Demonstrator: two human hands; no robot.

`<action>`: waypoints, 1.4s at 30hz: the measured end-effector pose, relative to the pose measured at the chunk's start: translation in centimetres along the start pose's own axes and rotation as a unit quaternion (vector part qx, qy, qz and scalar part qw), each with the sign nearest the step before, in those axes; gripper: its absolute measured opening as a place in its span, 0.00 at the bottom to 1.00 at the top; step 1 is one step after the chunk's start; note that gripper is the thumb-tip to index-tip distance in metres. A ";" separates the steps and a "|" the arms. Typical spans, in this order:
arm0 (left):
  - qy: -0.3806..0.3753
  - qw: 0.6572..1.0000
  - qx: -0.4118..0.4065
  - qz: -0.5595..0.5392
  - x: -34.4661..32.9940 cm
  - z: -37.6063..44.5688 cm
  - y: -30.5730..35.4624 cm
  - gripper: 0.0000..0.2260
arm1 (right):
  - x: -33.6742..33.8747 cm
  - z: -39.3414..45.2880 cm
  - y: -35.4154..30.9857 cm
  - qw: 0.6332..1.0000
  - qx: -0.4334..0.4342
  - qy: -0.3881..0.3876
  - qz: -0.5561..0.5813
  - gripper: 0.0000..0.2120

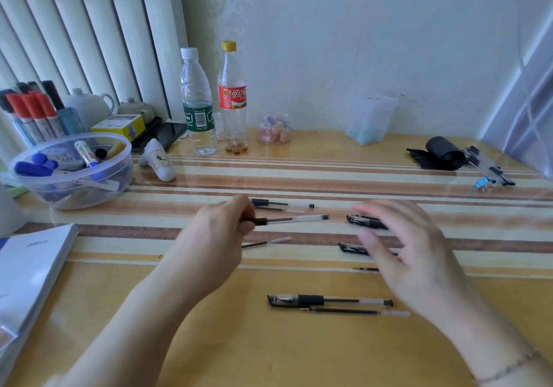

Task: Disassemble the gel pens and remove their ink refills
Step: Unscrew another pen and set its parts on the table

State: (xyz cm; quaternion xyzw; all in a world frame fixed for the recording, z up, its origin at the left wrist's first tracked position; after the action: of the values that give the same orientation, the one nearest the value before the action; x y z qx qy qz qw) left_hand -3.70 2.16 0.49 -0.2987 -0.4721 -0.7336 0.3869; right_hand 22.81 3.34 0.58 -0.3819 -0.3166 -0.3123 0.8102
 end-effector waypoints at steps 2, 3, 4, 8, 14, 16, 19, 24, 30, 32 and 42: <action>-0.032 0.995 -0.076 -0.050 -0.6 -0.7 2.0 0.03 | -0.7 -0.2 -0.8 0.998 0.053 -0.029 -0.031 0.19; -0.049 0.991 -0.104 -0.073 -1.0 -1.0 2.8 0.03 | -1.0 -0.3 -1.1 0.996 0.068 -0.036 -0.043 0.19; -0.061 0.987 -0.122 -0.086 -1.3 -1.3 3.3 0.02 | -1.1 -0.4 -1.3 0.995 0.077 -0.036 -0.049 0.18; -0.072 0.980 -0.178 -0.059 -2.1 -1.3 3.2 0.06 | -0.9 -0.4 -1.4 0.993 0.100 -0.030 -0.055 0.13; -0.067 0.974 -0.216 -0.007 -2.3 -1.5 3.0 0.11 | -0.9 -0.3 -1.3 0.995 0.092 -0.040 -0.010 0.13; -0.056 0.977 -0.208 0.005 -2.2 -1.6 2.8 0.14 | -0.8 -0.2 -1.1 0.995 0.088 -0.039 -0.012 0.13; -0.025 0.987 -0.156 -0.004 -1.6 -1.2 2.1 0.19 | -0.5 -0.3 -0.7 0.996 0.075 -0.041 0.004 0.14; -0.005 0.982 -0.182 -0.058 -0.7 -0.7 1.8 0.11 | -0.1 -0.5 0.2 0.993 -0.001 -0.049 0.109 0.18; -0.039 0.971 -0.189 -0.144 -1.1 -1.0 2.7 0.12 | -0.2 -0.7 -1.0 0.983 -0.043 -0.071 0.162 0.22; -0.044 0.965 -0.186 -0.181 -1.0 -1.0 3.0 0.15 | -0.2 -0.7 -1.3 0.988 -0.016 -0.050 0.143 0.19; -0.050 0.942 -0.126 -0.308 -1.5 -1.1 3.3 0.19 | -0.5 -0.7 -1.7 0.985 0.122 0.112 0.044 0.12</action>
State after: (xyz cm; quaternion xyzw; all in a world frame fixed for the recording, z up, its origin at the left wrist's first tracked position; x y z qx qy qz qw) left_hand -0.19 0.71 0.36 -0.2211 -0.4638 -0.8544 0.0771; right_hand 21.47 1.99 0.54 -0.2565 -0.2421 -0.2760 0.8941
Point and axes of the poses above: each hand's wrist, its own z-axis towards the middle knuckle, its own x-axis out of the back of the hand, y = z × x, the point moved 1 cm from there along z, towards the middle knuckle, and after that the axes turned 3 degrees about -x, right-handed, at the moved point
